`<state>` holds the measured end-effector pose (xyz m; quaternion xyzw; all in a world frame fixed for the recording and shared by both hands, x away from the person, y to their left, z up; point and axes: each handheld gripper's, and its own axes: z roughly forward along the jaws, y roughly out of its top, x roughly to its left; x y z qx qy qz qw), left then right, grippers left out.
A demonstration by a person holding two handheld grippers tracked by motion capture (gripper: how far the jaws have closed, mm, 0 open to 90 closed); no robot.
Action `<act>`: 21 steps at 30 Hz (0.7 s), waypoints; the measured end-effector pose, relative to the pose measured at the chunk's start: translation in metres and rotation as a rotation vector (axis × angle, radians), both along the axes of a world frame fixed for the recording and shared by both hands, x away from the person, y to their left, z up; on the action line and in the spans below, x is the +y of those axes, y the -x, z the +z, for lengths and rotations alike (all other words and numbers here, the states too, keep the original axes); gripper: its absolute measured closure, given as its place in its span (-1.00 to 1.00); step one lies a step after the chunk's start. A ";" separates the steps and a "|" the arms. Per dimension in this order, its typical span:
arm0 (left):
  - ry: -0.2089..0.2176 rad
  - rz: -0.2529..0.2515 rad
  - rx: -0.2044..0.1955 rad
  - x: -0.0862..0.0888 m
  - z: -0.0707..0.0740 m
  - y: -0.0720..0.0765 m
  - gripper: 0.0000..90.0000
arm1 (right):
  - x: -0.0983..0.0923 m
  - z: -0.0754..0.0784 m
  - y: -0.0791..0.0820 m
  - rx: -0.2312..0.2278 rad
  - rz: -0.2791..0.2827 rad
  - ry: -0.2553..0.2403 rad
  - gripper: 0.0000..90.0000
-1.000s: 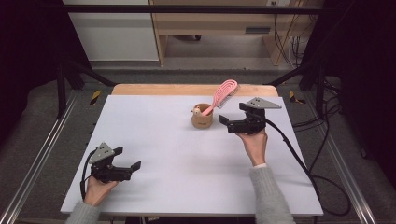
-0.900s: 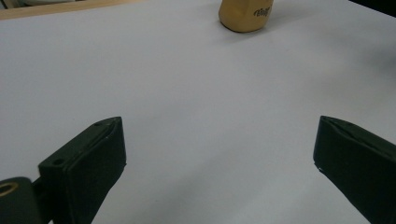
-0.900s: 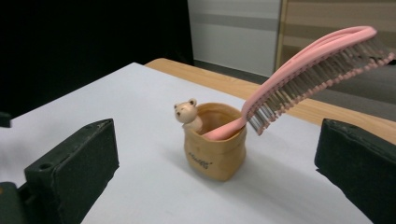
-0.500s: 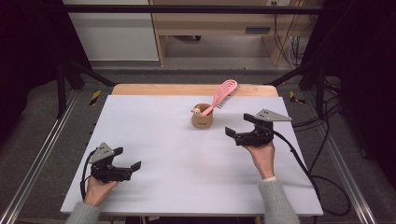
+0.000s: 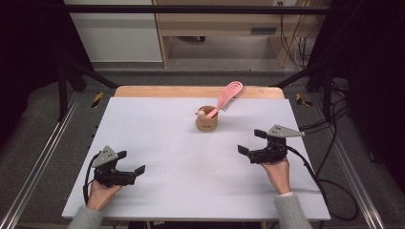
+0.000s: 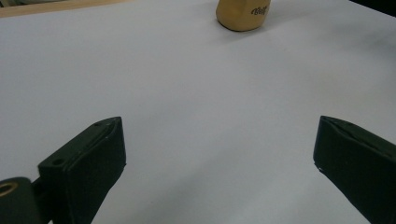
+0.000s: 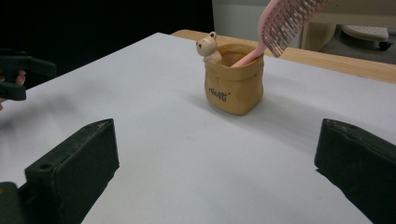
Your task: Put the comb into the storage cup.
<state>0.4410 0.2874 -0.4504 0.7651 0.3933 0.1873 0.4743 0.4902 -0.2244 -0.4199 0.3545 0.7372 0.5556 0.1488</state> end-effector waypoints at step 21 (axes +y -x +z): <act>-0.004 0.003 -0.007 0.000 -0.001 -0.001 -0.95 | -0.043 -0.038 0.034 -0.031 0.031 -0.061 -0.99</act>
